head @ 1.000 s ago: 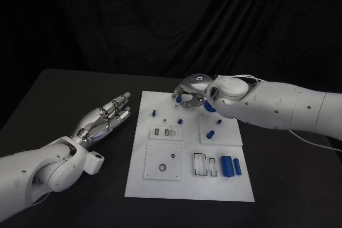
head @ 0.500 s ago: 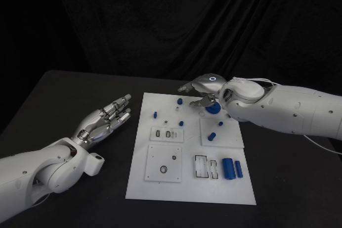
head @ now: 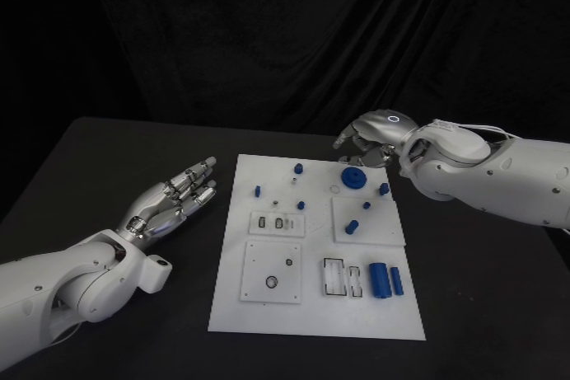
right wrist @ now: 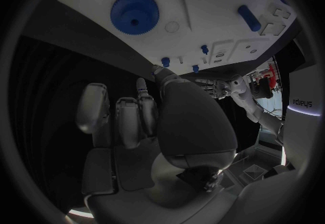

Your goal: Assemble the parts on the task board

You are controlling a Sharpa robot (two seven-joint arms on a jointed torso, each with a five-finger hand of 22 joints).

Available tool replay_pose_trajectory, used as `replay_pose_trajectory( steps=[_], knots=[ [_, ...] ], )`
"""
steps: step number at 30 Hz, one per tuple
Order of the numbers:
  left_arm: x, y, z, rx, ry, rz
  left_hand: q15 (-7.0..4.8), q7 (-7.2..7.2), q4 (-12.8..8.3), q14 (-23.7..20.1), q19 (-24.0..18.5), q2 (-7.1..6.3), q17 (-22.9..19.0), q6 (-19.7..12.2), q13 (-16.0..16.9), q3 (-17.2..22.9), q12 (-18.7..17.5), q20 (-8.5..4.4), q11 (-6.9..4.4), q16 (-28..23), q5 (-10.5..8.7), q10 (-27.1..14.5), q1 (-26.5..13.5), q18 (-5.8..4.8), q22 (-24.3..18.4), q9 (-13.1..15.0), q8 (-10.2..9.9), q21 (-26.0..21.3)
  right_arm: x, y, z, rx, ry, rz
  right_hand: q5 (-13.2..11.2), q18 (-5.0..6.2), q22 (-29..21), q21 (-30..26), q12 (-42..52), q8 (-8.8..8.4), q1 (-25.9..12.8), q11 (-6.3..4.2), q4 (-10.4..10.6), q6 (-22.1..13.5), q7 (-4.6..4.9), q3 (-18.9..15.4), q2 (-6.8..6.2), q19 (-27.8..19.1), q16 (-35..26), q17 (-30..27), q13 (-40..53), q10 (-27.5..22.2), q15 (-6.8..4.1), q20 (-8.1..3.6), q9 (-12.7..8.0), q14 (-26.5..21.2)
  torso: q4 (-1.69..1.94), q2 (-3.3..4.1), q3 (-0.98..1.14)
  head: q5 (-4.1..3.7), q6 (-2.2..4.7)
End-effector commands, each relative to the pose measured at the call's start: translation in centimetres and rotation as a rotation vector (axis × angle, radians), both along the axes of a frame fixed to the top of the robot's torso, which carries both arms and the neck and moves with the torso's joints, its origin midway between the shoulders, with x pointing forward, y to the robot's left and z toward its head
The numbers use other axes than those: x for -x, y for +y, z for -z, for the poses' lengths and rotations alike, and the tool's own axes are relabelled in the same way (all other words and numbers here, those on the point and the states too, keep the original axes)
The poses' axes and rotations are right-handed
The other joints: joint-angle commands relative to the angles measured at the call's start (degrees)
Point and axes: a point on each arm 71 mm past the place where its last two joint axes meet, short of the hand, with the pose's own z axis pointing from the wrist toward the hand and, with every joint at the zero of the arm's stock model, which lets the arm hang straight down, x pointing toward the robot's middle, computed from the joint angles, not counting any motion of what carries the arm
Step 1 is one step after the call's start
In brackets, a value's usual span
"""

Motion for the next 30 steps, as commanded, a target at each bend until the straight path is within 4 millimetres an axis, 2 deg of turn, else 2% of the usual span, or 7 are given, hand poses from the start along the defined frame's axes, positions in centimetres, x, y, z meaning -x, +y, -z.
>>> replay_pose_trajectory(
  steps=[1,5,15,20,27,30],
  knots=[
    [0.1,-0.2,-0.6,0.038,-0.06,0.031,0.52,0.39,-0.03,-0.03,0.02,0.05,-0.05,0.16,-0.04,0.44,-0.11,0.33,0.4,-0.21,0.34,-0.16,0.53,1.05,-0.01,0.01,0.15,-0.16,-0.1,-1.3,0.9,0.035,0.094,0.105,0.01,-1.51,4.97,4.16,5.66,-0.82,-2.26,-0.32,1.8,-0.6,-0.32,-1.21,-0.14,2.61,4.18,15.43,15.82,7.44,-0.15,-0.13,0.12,6.24,-0.03,0.03,-0.07,0.21,-0.02],
    [0.1,-0.2,-0.5,0.037,-0.059,0.03,0.53,0.41,-0.04,-0.03,0.03,0.08,-0.05,0.13,-0.05,0.47,-0.12,0.34,0.42,-0.21,0.36,-0.16,0.55,1.06,-0.01,0.01,0.14,-0.15,-0.1,-2.3,1.6,0.05,0.126,0.146,0.06,-2.57,9.12,8.37,5.66,-1.56,-5.4,-0.54,2.67,-2.36,-0.25,-2.6,0.11,5.75,4.18,15.43,15.82,7.44,-0.61,-0.6,-0.35,6.24,-0.06,0.07,-0.11,0.31,-0.1],
    [0.0,-0.2,-0.5,0.037,-0.059,0.031,0.57,0.48,-0.08,-0.03,0.03,0.16,-0.05,0.11,-0.05,0.57,-0.14,0.37,0.47,-0.21,0.49,-0.17,0.67,1.06,0.0,0.01,0.14,-0.15,0.0,-3.2,2.3,0.064,0.155,0.178,0.13,-2.69,9.75,8.94,5.66,-1.73,-6.03,-0.54,2.62,-3.82,-0.24,-2.78,0.04,6.18,4.18,15.43,15.82,7.44,-0.72,-0.73,-0.94,6.24,0.26,0.08,-0.11,0.02,-0.19],
    [0.0,-0.2,-0.5,0.037,-0.059,0.032,0.57,0.48,-0.09,-0.03,0.03,0.16,-0.05,0.1,-0.05,0.57,-0.14,0.37,0.48,-0.21,0.49,-0.17,0.68,1.06,0.0,0.0,0.13,-0.15,0.0,-3.2,2.5,0.065,0.16,0.178,0.14,-2.71,9.82,9.0,5.66,-1.67,-5.92,-0.54,2.57,-3.83,-0.23,-2.72,0.09,6.24,4.18,15.43,15.82,7.44,-0.73,-0.74,-0.96,6.24,0.28,0.06,-0.1,0.02,-0.21],
    [0.0,-0.2,-0.5,0.037,-0.059,0.031,0.61,0.48,-0.13,-0.03,0.03,0.15,-0.05,0.05,-0.05,0.61,-0.12,0.39,0.51,-0.21,0.56,-0.17,0.75,1.06,0.0,0.0,0.13,-0.15,0.2,-3.4,2.9,0.063,0.165,0.172,0.12,-2.75,10.03,9.16,5.66,-1.08,-5.19,-0.49,2.39,-2.77,-0.11,-2.43,0.22,6.37,4.18,15.43,15.82,7.44,-0.74,-0.77,-0.82,6.24,0.08,0.07,-0.13,0.31,-0.29],
    [0.1,-0.2,-0.6,0.038,-0.06,0.032,0.64,0.46,-0.16,-0.03,0.04,0.13,-0.05,0.04,-0.05,0.64,-0.12,0.4,0.55,-0.21,0.66,-0.17,0.81,1.06,0.0,0.0,0.12,-0.15,0.3,-3.4,3.1,0.057,0.16,0.165,0.1,-2.78,10.15,9.24,5.66,-0.79,-5.01,-0.5,2.4,-2.11,-0.14,-2.4,0.19,6.45,4.18,15.43,15.82,7.44,-0.71,-0.75,-0.68,6.24,0.15,0.07,-0.19,0.32,-0.31]
  ],
)
